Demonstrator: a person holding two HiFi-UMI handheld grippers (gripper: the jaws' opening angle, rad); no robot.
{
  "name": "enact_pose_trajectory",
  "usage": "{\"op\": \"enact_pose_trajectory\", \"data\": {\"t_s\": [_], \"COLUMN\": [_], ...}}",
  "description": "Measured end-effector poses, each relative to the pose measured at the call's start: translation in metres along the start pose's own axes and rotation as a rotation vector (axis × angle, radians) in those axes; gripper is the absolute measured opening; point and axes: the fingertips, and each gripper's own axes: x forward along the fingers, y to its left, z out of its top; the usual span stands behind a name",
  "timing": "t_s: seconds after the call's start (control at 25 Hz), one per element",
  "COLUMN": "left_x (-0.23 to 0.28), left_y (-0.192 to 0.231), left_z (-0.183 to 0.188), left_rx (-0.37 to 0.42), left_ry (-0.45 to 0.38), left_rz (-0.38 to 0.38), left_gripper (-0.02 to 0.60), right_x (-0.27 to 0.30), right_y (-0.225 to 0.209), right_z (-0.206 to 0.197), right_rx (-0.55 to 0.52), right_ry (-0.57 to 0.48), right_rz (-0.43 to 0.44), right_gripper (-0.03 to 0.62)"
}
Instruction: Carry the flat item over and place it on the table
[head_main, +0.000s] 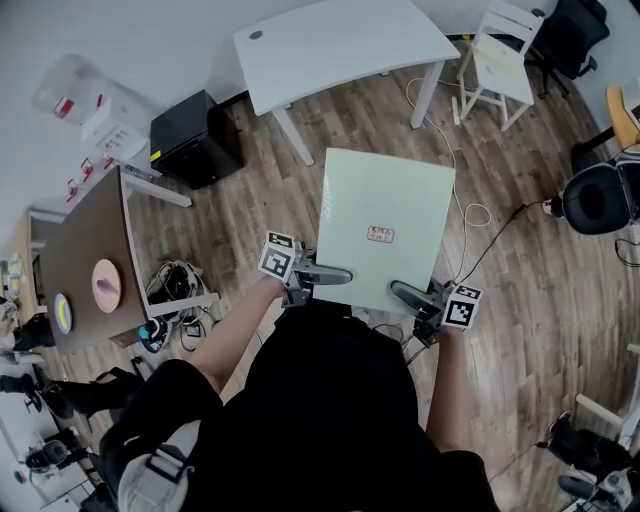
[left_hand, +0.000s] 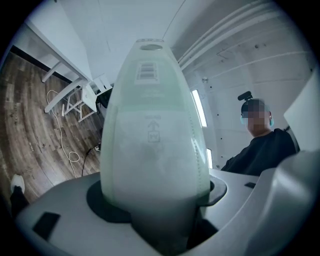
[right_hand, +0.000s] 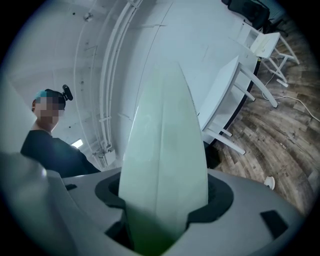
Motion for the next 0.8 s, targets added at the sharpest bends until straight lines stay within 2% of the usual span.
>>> {"op": "enact_pose_trajectory", "data": {"t_s": [0.24,0.56,0.8], "left_x": [0.017,0.018,0.012], "left_y": [0.04,0.082,0.113], "left_z": [0.063,0.154,0.21], "left_rx": [-0.02,-0.026,-0.066], "left_ry": [0.046,0.078,0.09], "left_rz": [-0.057,-0.07,-0.073], "left_gripper": [0.318,0.319,0.319], "right_x": [0.003,0.032,0.057], "right_y": [-0.035,-0.075,-0.104], "right_z": [0.061,0.145,0.193], "right_rx": [0.008,0.023,0.06], "right_ry": [-0.048,-0.076,-0.091], "right_rz": [-0.061,-0.082,-0.102], "right_gripper": [0.318,0.318,0.319]}}
